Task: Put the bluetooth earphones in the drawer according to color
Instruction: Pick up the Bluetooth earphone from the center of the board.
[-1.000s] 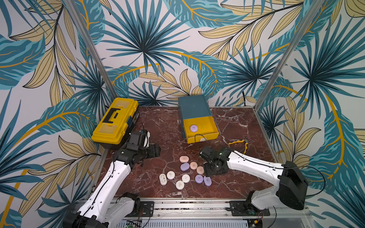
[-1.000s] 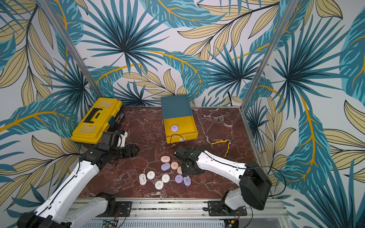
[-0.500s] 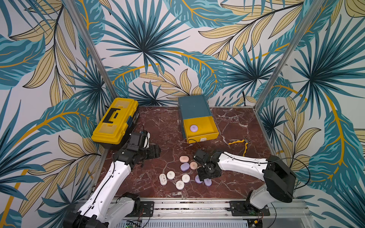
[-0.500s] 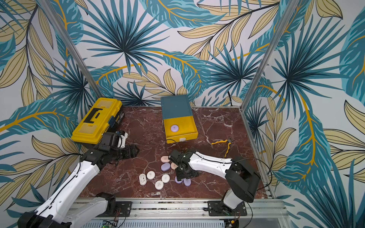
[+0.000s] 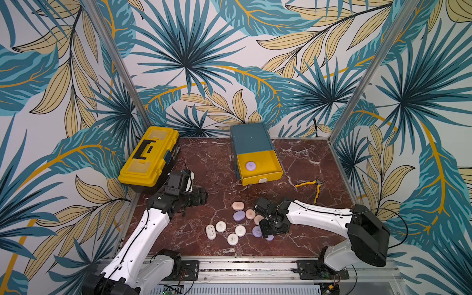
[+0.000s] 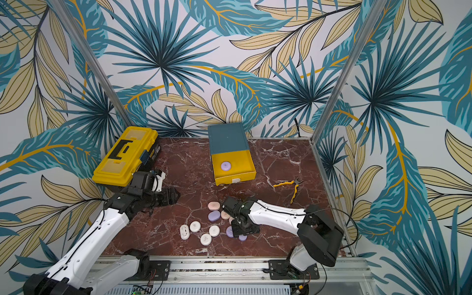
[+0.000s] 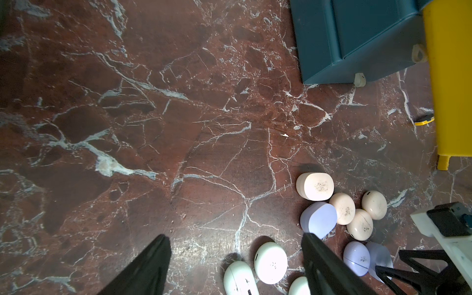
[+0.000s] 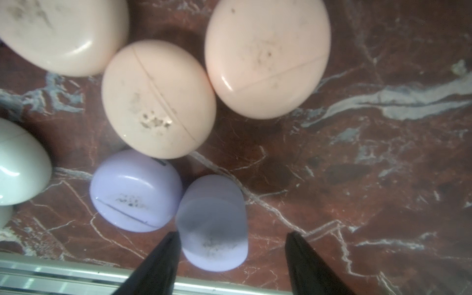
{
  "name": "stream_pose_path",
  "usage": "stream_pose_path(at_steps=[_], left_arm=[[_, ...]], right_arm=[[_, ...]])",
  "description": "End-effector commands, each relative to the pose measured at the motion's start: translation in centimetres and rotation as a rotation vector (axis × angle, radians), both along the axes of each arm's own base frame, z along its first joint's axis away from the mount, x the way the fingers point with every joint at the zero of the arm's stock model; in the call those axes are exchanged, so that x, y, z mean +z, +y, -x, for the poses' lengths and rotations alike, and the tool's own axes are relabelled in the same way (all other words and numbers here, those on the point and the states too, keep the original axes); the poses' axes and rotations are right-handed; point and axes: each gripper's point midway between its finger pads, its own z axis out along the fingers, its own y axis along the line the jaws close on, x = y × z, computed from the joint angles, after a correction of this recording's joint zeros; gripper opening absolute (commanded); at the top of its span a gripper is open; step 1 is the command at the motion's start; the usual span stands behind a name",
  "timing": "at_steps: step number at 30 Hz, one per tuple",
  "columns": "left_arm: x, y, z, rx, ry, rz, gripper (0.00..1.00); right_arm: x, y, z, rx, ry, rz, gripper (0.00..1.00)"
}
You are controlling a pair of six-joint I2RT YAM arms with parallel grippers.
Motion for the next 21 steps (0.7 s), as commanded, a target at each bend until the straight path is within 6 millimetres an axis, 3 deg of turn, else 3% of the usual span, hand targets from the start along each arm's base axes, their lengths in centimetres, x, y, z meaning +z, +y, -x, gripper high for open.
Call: stream_pose_path(at_steps=[1, 11, 21], left_arm=[[-0.8, 0.2, 0.5, 0.0, 0.017, -0.003, 0.85], [-0.8, 0.3, 0.5, 0.001, 0.017, -0.006, 0.85], [-0.9, 0.2, 0.6, -0.003, 0.02, -0.007, 0.85]], right_arm=[[-1.0, -0.7, 0.8, 0.0, 0.036, 0.043, 0.68], [-2.2, -0.4, 1.0, 0.01, 0.065, 0.066, 0.61], [-1.2, -0.5, 0.9, 0.006, 0.044, 0.06, 0.5]])
